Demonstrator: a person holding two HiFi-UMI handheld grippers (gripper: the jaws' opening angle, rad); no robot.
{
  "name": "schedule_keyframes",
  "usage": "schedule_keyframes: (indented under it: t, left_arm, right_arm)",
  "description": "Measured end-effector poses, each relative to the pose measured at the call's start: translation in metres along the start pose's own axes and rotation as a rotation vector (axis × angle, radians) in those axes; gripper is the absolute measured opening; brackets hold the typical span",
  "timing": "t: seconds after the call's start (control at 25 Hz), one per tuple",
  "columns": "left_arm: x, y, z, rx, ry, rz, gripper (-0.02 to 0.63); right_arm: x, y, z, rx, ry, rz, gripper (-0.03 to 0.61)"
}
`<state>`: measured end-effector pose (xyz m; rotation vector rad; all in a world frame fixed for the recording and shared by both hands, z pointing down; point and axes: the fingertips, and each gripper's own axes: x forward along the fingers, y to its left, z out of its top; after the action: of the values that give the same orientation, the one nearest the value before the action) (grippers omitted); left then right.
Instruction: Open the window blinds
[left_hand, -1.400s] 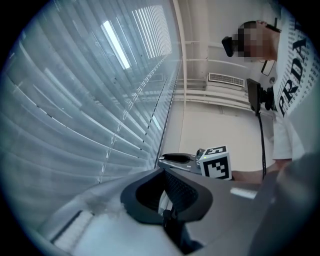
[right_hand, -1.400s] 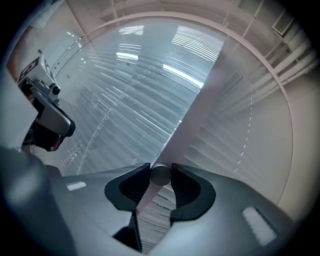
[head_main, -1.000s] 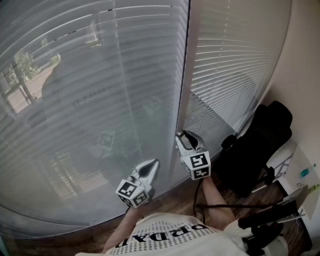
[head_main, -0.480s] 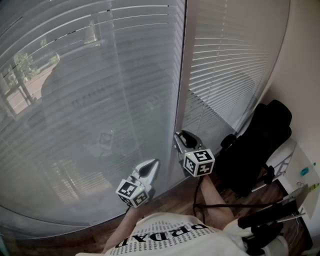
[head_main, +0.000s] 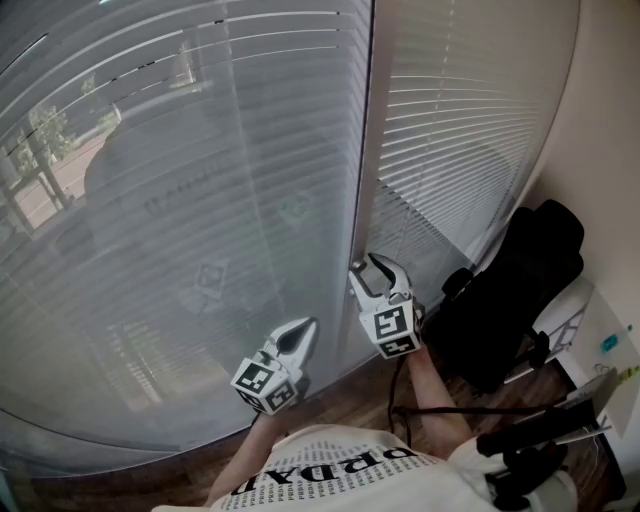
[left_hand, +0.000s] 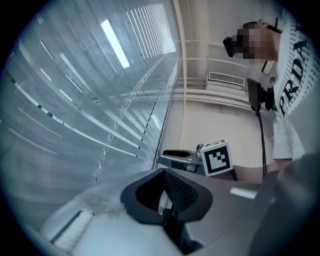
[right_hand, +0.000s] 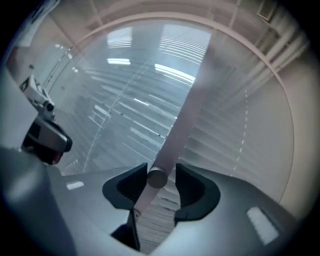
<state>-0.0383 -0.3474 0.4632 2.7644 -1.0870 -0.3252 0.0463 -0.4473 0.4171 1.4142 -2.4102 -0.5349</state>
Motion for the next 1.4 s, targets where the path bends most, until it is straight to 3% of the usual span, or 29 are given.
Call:
schedule_keyframes:
  t: [0.16,0.32,0.48,0.68,1.4]
  left_arm:
    - [-0.002,0.000,0.001,-0.003,-0.003,0.004,-0.003]
    - [-0.003,0.001,0.004,-0.005,0.000,0.008,-0.003]
    - [-0.004,0.003,0.005,-0.004,-0.002,0.010,-0.003]
    - [-0.003,0.003,0.004,-0.007,0.001,0.005,-0.003]
    - [-0.003,0.002,0.002,-0.007,0.005,0.003,-0.003]
  right_arm:
    - [0.006,0.007,-0.006,-0.183,0.066,0.013,0.175]
    - [0.007,0.008,-0.008,-0.176,0.068,0.011,0.149]
    - [0.007,0.006,-0.009,-0.086,0.061,0.020,0.141]
    - [0.006,0.003,-0.014,0.106,0.052,0.038,0.133]
    - [0.006,-0.002,-0.016,0.473,0.004,0.066,0.132]
